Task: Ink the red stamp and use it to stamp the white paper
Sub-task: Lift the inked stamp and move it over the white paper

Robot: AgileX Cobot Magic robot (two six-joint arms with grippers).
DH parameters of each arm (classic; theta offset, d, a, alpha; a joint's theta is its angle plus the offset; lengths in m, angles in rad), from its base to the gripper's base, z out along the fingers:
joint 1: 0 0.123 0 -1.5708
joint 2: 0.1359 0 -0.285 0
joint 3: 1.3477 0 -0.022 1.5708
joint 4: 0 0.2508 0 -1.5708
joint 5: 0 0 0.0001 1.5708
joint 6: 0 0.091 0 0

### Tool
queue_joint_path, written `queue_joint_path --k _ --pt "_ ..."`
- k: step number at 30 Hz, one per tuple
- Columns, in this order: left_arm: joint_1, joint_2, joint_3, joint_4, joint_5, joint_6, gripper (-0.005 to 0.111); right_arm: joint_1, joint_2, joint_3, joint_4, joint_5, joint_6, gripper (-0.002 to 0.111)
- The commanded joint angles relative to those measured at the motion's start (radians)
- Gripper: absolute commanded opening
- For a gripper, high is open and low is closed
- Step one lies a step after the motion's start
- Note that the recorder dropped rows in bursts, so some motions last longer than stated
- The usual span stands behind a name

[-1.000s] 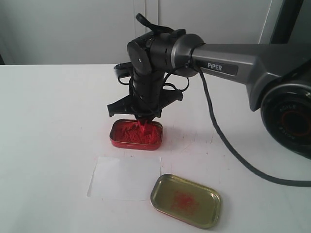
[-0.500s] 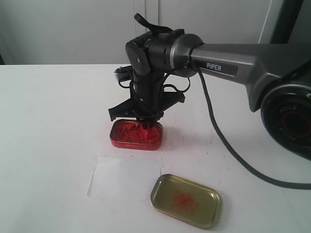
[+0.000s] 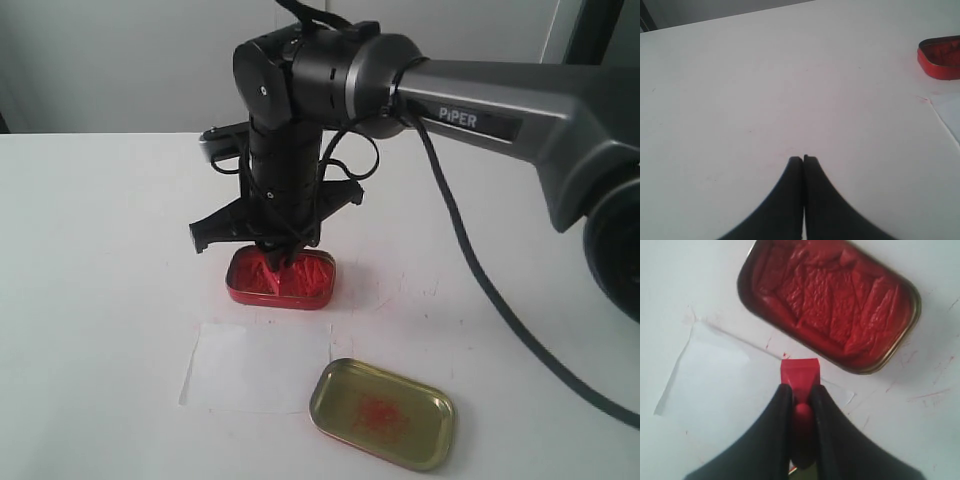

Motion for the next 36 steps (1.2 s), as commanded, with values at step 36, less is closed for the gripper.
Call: queue_joint_path --k 36 --pt "0.002 -0.003 0.003 -0.003 -0.003 0.003 0.0 0.094 -0.087 0.372 0.111 -0.328 0.011 0.0"
